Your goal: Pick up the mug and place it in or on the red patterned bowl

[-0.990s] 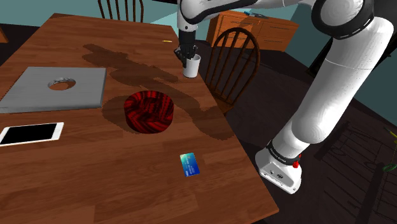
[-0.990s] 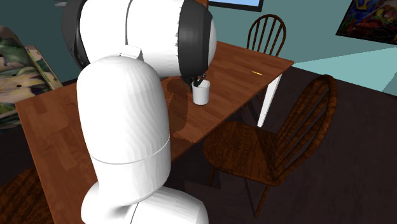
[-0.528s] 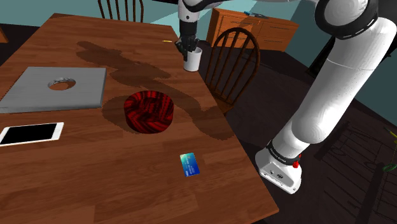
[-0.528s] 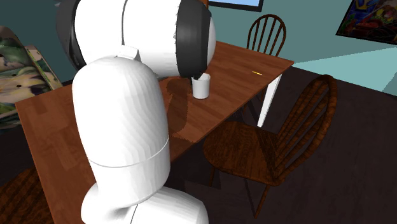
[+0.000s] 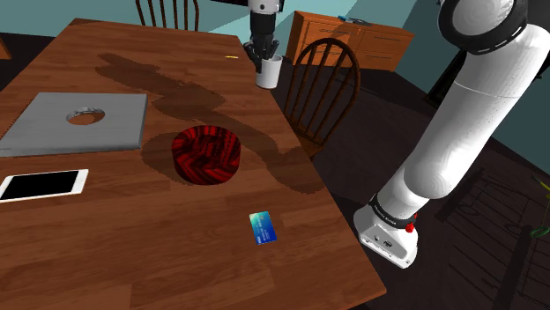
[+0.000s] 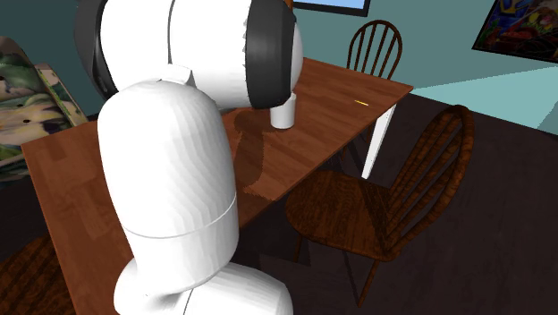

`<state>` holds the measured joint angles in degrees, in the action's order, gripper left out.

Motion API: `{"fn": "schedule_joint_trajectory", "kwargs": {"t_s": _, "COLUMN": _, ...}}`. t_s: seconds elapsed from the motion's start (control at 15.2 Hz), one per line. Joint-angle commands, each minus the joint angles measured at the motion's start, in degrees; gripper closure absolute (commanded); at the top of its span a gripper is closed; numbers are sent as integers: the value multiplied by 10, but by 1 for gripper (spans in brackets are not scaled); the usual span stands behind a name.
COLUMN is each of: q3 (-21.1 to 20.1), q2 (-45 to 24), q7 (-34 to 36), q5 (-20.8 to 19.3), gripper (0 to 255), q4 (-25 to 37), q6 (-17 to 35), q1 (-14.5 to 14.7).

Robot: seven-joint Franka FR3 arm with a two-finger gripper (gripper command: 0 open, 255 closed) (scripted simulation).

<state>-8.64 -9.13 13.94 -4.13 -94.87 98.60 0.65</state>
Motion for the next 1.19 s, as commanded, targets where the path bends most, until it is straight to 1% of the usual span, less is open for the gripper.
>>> {"fn": "schedule_joint_trajectory", "kwargs": {"t_s": 0.0, "q3": 0, "q2": 1, "q7": -2, "q5": 0, "gripper": 255, "q4": 15, "q6": -16, "q1": 0}}
{"fn": "schedule_joint_trajectory", "kwargs": {"t_s": 0.13, "q3": 0, "q2": 1, "q7": -2, "q5": 0, "gripper": 255, "q4": 27, "q6": -28, "q1": 0}}
{"fn": "schedule_joint_trajectory", "kwargs": {"t_s": 0.66, "q3": -44, "q2": 11, "q7": 99, "q5": 6, "gripper": 255, "q4": 24, "q6": -40, "q1": 58}}
{"fn": "schedule_joint_trajectory", "kwargs": {"t_s": 1.12, "q3": -83, "q2": -10, "q7": 191, "q5": 4, "gripper": 255, "q4": 59, "q6": -58, "q1": 113}}
